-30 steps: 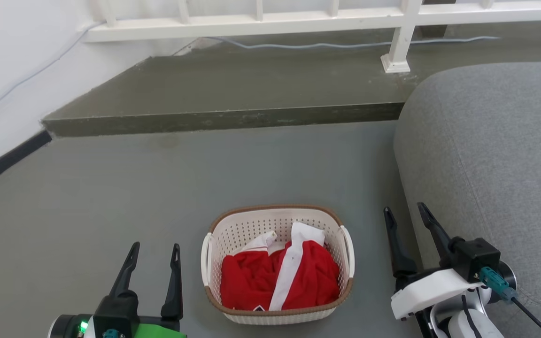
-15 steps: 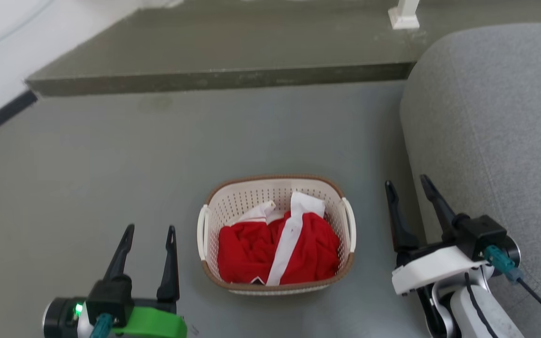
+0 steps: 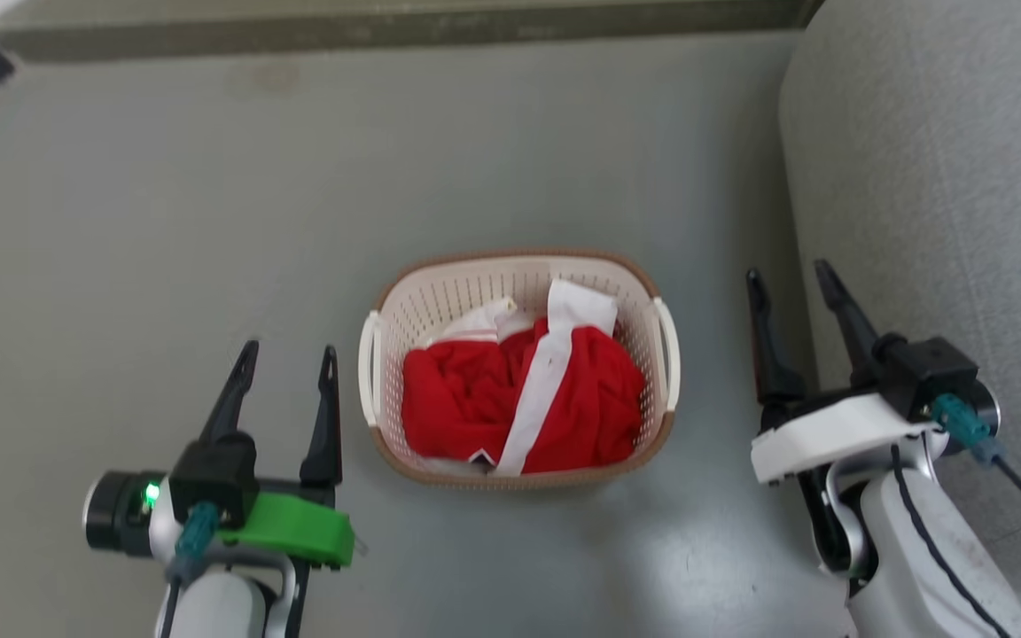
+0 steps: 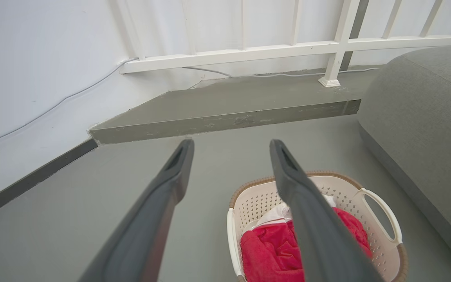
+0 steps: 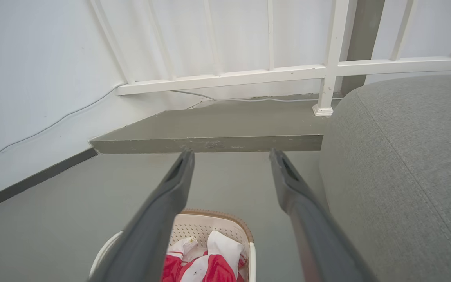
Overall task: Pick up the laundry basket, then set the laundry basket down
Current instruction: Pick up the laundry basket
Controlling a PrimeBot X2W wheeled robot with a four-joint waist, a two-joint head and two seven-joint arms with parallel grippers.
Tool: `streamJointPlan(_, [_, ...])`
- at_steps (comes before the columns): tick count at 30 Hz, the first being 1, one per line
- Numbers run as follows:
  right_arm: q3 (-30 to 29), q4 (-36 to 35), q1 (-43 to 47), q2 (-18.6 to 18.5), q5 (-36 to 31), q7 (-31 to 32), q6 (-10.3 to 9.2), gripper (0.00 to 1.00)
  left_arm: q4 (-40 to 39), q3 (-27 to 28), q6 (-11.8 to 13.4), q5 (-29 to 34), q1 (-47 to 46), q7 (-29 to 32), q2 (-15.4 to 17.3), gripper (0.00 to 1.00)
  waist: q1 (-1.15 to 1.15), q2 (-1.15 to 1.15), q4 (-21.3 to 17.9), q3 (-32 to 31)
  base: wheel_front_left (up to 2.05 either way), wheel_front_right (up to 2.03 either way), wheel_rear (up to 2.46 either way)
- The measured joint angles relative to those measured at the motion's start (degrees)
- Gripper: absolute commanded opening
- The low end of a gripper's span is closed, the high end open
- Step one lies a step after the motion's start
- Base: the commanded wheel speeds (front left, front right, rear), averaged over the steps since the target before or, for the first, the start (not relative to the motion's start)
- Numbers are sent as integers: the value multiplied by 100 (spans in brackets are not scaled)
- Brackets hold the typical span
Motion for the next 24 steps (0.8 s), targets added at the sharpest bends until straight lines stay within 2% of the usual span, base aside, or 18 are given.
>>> streamJointPlan(12, [-300, 446, -672, -68, 2, 0, 42, 100, 697, -36, -110, -1, -848, 0, -27, 100, 0, 0, 71, 875, 0, 0, 0])
streamJointPlan(24, [-437, 1195, -1394, -124, 3, 0, 43, 100, 1457, -5, -193, -142, -1731, 0, -76, 100, 1, 0, 205, 1735, 0, 0, 0])
